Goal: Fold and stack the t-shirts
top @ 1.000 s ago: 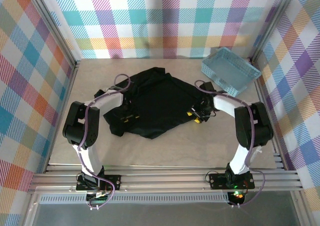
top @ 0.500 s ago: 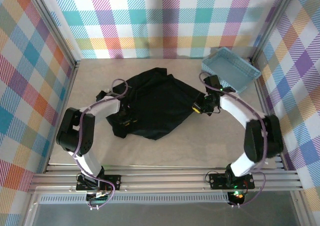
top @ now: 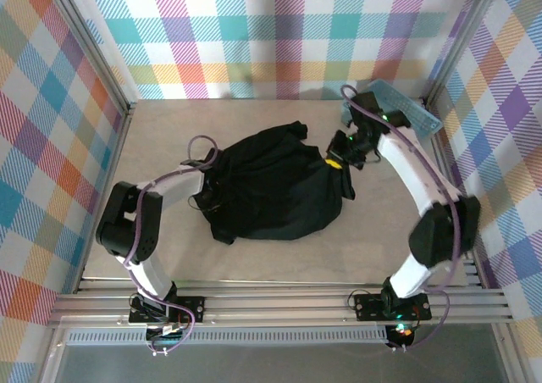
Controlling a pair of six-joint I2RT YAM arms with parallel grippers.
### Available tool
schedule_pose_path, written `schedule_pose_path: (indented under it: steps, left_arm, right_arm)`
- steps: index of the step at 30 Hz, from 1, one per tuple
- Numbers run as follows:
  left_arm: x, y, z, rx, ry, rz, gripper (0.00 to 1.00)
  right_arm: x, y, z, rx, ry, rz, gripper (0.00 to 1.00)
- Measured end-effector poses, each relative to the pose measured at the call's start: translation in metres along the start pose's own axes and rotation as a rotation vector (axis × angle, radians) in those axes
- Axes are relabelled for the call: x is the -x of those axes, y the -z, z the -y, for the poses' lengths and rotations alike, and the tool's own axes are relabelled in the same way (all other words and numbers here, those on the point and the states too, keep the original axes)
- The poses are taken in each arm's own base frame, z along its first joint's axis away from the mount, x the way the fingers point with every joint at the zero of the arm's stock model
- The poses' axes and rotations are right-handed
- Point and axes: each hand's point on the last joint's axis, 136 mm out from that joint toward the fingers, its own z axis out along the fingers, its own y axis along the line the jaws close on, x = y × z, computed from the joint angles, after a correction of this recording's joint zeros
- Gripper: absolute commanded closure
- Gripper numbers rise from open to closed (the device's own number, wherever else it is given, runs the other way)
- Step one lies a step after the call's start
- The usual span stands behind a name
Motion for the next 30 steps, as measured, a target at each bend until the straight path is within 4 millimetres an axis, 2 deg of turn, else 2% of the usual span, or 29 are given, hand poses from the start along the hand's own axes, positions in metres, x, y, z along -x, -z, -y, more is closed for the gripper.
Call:
schedule_pose_path:
  steps: [3, 7, 10, 12, 14, 17, 18, 22, 24, 26, 28, 30]
  left_arm:
    - [0.014, -0.005, -0.002, 0.054, 0.009, 0.017, 0.67]
    - [0.045, -0.008, -0.011, 0.101, 0.047, 0.07, 0.67]
    - [0.067, -0.009, -0.023, 0.131, 0.082, 0.1, 0.67]
    - [0.076, -0.008, -0.028, 0.141, 0.091, 0.114, 0.66]
    - [0.078, -0.007, -0.032, 0.147, 0.096, 0.118, 0.64]
    - [0.076, 0.0, -0.034, 0.143, 0.099, 0.121, 0.62]
    - [0.076, 0.006, -0.034, 0.135, 0.101, 0.129, 0.61]
    - [0.072, 0.042, -0.028, 0.056, 0.123, 0.191, 0.61]
    - [0.07, 0.057, -0.024, 0.014, 0.133, 0.216, 0.6]
    - [0.066, 0.066, -0.02, -0.022, 0.139, 0.221, 0.61]
    - [0.061, 0.068, -0.019, -0.045, 0.149, 0.21, 0.61]
    - [0.056, 0.066, -0.018, -0.05, 0.153, 0.194, 0.61]
  right_arm:
    - [0.04, -0.043, -0.016, -0.022, 0.011, -0.023, 0.98]
    - [0.084, -0.117, -0.028, -0.039, 0.027, -0.055, 0.8]
    - [0.103, -0.164, -0.026, -0.047, 0.046, -0.076, 0.65]
    - [0.108, -0.179, -0.023, -0.054, 0.059, -0.083, 0.56]
    - [0.105, -0.178, -0.019, -0.071, 0.061, -0.092, 0.51]
    - [0.092, -0.156, -0.009, -0.104, 0.05, -0.076, 0.52]
    - [0.082, -0.145, -0.001, -0.121, 0.037, -0.072, 0.53]
    - [0.016, -0.091, 0.039, -0.136, -0.075, -0.053, 0.65]
    - [-0.012, -0.078, 0.054, -0.111, -0.137, -0.047, 0.74]
    - [-0.034, -0.08, 0.068, -0.093, -0.194, -0.061, 0.77]
    - [-0.052, -0.095, 0.083, -0.105, -0.253, -0.101, 0.77]
    - [-0.062, -0.109, 0.095, -0.124, -0.3, -0.134, 0.76]
